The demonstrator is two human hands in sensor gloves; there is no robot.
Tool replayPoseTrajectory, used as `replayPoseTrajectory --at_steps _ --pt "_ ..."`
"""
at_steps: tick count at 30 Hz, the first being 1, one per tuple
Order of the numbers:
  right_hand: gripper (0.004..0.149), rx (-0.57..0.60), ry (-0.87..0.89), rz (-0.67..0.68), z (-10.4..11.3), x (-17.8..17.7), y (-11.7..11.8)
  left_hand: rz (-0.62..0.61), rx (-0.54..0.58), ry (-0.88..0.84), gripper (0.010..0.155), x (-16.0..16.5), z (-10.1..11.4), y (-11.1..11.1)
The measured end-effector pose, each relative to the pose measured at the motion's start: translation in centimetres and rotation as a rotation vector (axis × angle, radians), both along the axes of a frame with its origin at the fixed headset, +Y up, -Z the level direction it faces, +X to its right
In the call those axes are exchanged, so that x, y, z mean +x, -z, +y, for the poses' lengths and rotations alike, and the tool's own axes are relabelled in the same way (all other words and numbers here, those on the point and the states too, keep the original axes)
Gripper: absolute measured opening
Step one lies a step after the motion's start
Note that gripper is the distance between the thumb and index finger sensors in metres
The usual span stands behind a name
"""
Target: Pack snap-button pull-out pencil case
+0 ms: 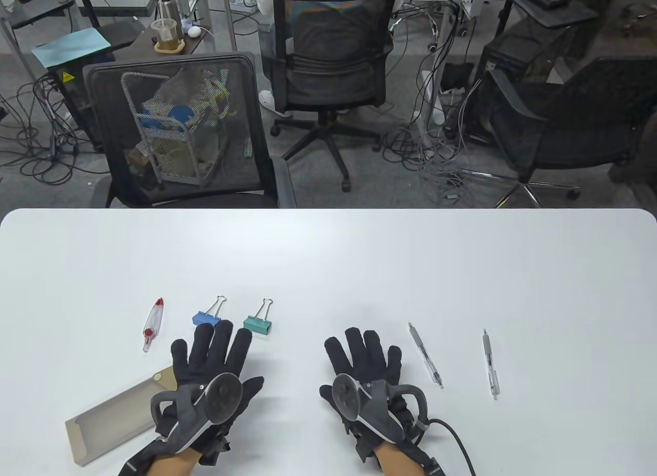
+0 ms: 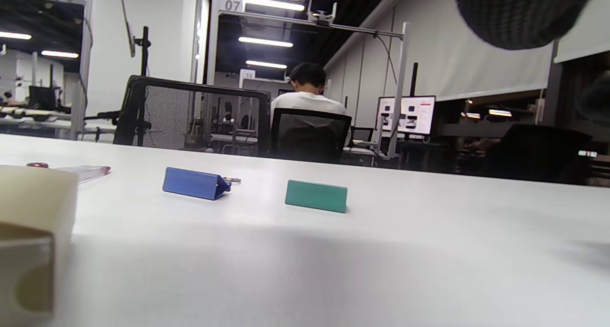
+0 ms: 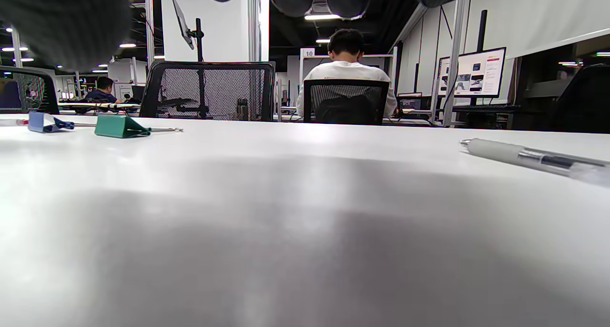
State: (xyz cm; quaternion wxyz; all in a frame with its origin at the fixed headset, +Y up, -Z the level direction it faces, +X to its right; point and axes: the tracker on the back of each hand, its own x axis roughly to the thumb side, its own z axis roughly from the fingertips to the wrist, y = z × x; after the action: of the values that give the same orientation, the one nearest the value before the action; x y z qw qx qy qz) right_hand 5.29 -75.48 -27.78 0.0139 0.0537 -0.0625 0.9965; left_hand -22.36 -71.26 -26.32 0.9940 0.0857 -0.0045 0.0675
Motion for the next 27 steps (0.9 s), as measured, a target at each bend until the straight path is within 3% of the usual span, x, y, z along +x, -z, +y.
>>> replayPoseTrajectory --at_steps 4,11,15,20,23,27 --pt "0.083 0.011 0.001 -0.002 0.1 0.1 0.0 0.068 -0.057 0.025 0.09 -2.5 1.2 0.1" --pt "0.083 0.008 0.011 -0.002 0.1 0.2 0.0 0.169 -0.281 0.009 0.095 -8.6 1.8 0.3" --pt "0.083 0.008 0.02 0.003 0.1 0.2 0.1 0.225 -0.428 0.008 0.097 -12.1 0.5 0.7" --pt "0.083 0.0 0.018 0.001 0.1 0.2 0.0 0.303 -0.706 -0.017 0.104 -15.3 -2.1 0.9" --pt "0.083 -0.004 0.02 0.0 0.1 0.3 0.0 0.324 -0.76 0.021 0.103 -15.8 -3.4 1.0" --pt "0.083 -0.009 0.019 -0.002 0.1 0.4 0.0 0.293 -0.701 0.046 0.102 -15.6 -3.9 1.0"
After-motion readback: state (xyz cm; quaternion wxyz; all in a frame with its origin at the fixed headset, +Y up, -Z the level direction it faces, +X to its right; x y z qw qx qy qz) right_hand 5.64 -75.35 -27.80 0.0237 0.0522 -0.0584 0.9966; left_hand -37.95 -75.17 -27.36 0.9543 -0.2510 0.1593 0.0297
